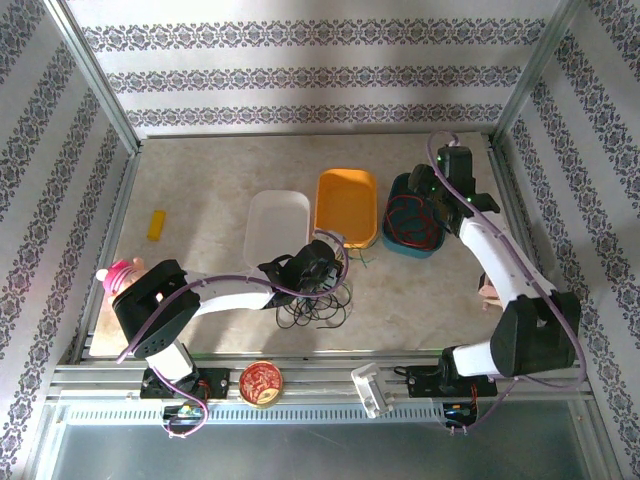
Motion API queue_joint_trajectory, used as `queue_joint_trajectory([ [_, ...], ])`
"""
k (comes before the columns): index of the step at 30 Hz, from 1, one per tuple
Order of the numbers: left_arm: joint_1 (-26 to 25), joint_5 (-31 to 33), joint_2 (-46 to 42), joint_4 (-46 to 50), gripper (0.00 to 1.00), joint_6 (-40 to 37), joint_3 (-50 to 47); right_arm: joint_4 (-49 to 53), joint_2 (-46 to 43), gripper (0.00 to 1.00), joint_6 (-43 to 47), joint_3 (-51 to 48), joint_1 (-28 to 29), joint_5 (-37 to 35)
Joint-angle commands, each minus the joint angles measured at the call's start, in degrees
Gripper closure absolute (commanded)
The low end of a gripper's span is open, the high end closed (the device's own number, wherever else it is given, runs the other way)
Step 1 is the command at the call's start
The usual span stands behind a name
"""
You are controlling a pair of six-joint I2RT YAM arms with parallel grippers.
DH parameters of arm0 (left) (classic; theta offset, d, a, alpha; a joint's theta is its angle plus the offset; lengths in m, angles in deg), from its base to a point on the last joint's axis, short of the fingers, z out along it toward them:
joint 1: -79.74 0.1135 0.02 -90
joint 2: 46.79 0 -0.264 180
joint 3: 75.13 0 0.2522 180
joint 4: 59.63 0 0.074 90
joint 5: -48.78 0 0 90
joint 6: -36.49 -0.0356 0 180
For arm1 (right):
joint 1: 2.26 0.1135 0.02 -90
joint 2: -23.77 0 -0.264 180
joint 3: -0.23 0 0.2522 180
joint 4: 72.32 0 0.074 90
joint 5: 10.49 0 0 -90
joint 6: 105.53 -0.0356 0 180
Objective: Untangle the cables
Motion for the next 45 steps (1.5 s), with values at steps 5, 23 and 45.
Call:
queue_joint_trajectory([
  [5, 0.28, -1.1, -0.91, -1.09, 1.0, -0.32, 0.48, 5.57, -8.32, 0.48, 3.91, -12.08, 11.7, 19.92],
  [23, 0.26, -8.58, -7.51, -4.51, 1.0, -0.99, -4.83, 1.82, -7.41, 0.52, 4.62, -16.93, 17.44, 32.38],
  [45, 0.28, -8.96, -9.21, -5.52, 1.0, -1.43, -6.31, 2.46, -4.91, 0.56, 3.16, -13.68, 19.15, 33.34],
])
